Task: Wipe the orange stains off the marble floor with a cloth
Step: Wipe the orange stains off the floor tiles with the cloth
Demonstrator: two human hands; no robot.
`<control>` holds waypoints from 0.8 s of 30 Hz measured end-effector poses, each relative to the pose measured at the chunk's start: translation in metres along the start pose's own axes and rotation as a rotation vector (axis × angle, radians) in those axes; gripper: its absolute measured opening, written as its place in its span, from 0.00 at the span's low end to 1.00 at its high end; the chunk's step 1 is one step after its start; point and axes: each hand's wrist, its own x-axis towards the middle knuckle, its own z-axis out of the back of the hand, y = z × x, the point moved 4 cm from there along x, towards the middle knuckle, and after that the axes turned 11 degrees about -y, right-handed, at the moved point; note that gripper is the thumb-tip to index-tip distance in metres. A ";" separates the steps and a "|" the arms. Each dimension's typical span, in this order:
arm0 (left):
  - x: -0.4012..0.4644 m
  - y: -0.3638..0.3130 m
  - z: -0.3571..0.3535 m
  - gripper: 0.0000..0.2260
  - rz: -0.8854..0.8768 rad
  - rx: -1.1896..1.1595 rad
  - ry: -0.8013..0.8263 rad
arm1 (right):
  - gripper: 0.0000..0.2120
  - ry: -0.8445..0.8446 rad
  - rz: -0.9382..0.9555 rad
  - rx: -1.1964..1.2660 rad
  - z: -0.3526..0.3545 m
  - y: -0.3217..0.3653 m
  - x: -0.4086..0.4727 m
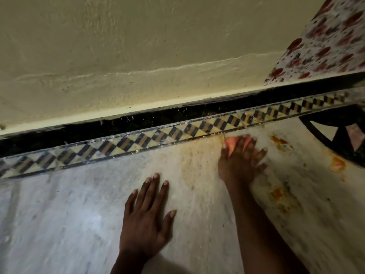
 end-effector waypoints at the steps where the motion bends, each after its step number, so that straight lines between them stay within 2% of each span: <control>1: 0.000 0.000 0.000 0.32 -0.007 -0.001 -0.007 | 0.39 0.006 -0.046 0.046 -0.002 0.022 0.016; 3: 0.000 -0.001 0.001 0.32 -0.019 -0.004 -0.024 | 0.39 0.035 0.010 0.082 -0.009 0.068 0.028; 4: 0.000 -0.001 0.001 0.32 -0.015 -0.001 -0.023 | 0.39 0.063 0.121 0.066 -0.013 0.088 0.020; 6: 0.001 -0.002 0.002 0.32 -0.010 0.006 -0.014 | 0.37 0.116 0.481 0.014 -0.016 0.107 -0.025; 8: 0.001 -0.001 0.000 0.32 -0.010 0.013 0.000 | 0.35 0.188 0.848 -0.010 -0.009 0.090 -0.083; 10: 0.001 0.000 0.000 0.32 -0.010 0.015 0.009 | 0.33 0.171 0.988 0.002 -0.003 0.047 -0.094; 11: 0.001 0.000 0.001 0.32 -0.009 0.011 0.004 | 0.33 0.134 0.924 -0.023 0.000 0.023 -0.080; 12: 0.000 0.000 0.001 0.32 -0.002 0.004 -0.003 | 0.33 0.072 0.775 -0.071 0.001 0.000 -0.055; 14: 0.000 -0.003 0.001 0.31 0.002 -0.005 -0.028 | 0.35 -0.021 0.302 -0.092 0.005 -0.031 0.004; 16: -0.001 -0.002 -0.001 0.32 -0.012 0.001 -0.043 | 0.38 -0.031 -0.120 0.037 0.008 -0.020 0.046; 17: -0.001 -0.001 -0.001 0.32 -0.024 0.005 -0.044 | 0.38 -0.022 -0.230 0.101 0.007 0.000 0.057; 18: -0.001 0.000 -0.002 0.32 -0.030 0.007 -0.043 | 0.38 -0.012 -0.256 0.138 0.006 0.025 0.060; 19: -0.001 0.000 -0.001 0.32 -0.025 0.005 -0.046 | 0.39 -0.007 -0.194 0.135 -0.002 0.050 0.056; 20: 0.000 -0.001 -0.001 0.32 -0.018 0.002 -0.046 | 0.39 -0.007 -0.055 0.119 -0.007 0.076 0.045; 22: 0.001 -0.004 0.000 0.32 -0.011 -0.001 -0.047 | 0.40 0.021 0.339 0.073 -0.015 0.114 -0.004; 24: 0.000 -0.004 0.001 0.32 -0.010 -0.006 -0.043 | 0.39 0.108 0.685 0.041 -0.012 0.107 -0.070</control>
